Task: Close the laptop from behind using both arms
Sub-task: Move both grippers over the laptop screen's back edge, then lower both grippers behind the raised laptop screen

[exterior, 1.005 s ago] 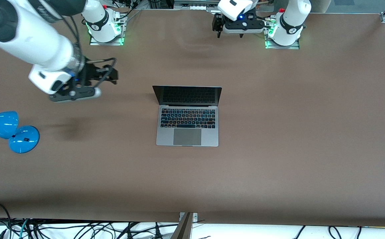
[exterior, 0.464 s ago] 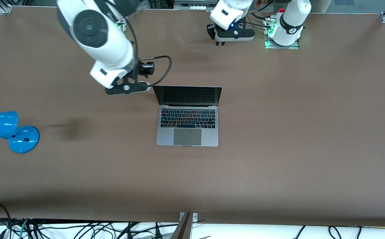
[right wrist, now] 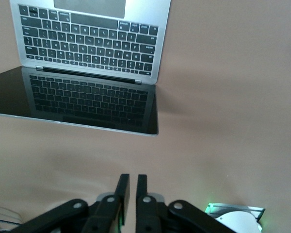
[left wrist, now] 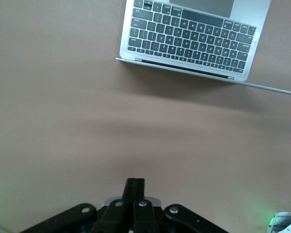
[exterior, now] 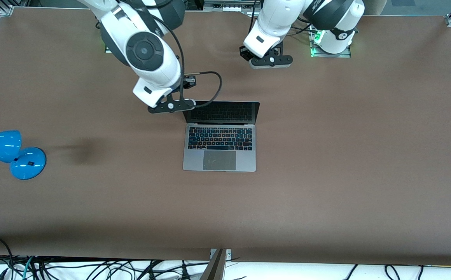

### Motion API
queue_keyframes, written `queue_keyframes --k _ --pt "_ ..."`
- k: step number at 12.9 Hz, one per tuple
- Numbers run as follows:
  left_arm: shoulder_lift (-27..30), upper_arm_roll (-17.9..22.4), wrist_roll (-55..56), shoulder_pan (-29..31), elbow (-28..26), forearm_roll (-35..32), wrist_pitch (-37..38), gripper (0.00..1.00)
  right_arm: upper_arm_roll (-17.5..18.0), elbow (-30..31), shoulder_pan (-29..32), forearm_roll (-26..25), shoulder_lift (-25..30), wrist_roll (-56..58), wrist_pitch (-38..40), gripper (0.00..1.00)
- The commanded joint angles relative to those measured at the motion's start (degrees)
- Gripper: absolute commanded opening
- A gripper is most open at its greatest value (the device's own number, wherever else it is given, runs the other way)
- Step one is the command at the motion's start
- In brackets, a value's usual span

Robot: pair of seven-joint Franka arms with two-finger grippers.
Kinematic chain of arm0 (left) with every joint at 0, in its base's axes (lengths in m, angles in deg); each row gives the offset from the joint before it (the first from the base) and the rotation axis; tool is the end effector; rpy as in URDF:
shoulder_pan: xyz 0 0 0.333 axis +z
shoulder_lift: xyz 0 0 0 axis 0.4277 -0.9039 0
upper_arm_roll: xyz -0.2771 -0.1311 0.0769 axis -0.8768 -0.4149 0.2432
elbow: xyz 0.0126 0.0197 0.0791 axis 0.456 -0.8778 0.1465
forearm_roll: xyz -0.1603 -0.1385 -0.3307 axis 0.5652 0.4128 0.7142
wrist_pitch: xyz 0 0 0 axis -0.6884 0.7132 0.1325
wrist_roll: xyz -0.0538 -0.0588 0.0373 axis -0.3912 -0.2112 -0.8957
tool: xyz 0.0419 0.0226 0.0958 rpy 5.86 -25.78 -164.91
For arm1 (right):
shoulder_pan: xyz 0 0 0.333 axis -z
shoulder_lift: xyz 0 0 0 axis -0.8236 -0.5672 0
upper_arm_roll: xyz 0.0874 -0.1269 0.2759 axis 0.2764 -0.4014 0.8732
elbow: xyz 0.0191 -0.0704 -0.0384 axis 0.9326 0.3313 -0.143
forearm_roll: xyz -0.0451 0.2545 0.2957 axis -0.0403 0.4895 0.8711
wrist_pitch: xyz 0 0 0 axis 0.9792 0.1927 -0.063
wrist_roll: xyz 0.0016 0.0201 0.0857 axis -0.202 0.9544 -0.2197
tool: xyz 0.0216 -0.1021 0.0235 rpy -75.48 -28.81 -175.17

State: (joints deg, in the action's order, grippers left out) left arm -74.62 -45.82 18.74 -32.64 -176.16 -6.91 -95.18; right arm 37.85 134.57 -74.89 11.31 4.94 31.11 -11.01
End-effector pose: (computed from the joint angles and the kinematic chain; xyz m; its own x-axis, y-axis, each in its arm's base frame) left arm 0.3774 -0.3969 0.4588 0.9673 0.1600 -0.1968 0.1888 -0.9723 0.1379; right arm 0.5154 0.3889 0.4719 0.9377 0.1090 -0.3298 0.1173 -0.9931 0.0053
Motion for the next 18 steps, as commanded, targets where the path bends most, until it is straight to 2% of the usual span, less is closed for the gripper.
queue_keyframes --k 1,3,8,12,18 --pt "-3.58 -0.22 -0.11 0.98 0.74 -1.14 -1.5 0.0 0.04 -0.35 -0.77 1.41 -1.95 -3.22 -0.12 0.11" --pt "-6.21 0.04 -0.55 0.99 1.01 -1.14 -4.13 0.0 0.04 -0.27 -0.68 3.69 -3.53 -3.49 -0.21 0.1" --pt "-12.55 0.39 -0.72 1.25 1.71 -4.92 -10.02 0.0 0.04 -0.27 -0.86 4.93 -6.44 -4.19 -1.96 0.1" --pt "-18.87 1.18 0.15 1.34 6.27 -10.19 -10.38 0.0 0.04 -0.27 -1.73 5.02 -8.11 -4.28 -4.25 0.09" --pt "-20.47 1.54 0.15 1.34 7.25 -10.81 -11.17 0.0 0.04 -0.27 -2.17 4.84 -9.87 -4.28 -7.15 0.09"
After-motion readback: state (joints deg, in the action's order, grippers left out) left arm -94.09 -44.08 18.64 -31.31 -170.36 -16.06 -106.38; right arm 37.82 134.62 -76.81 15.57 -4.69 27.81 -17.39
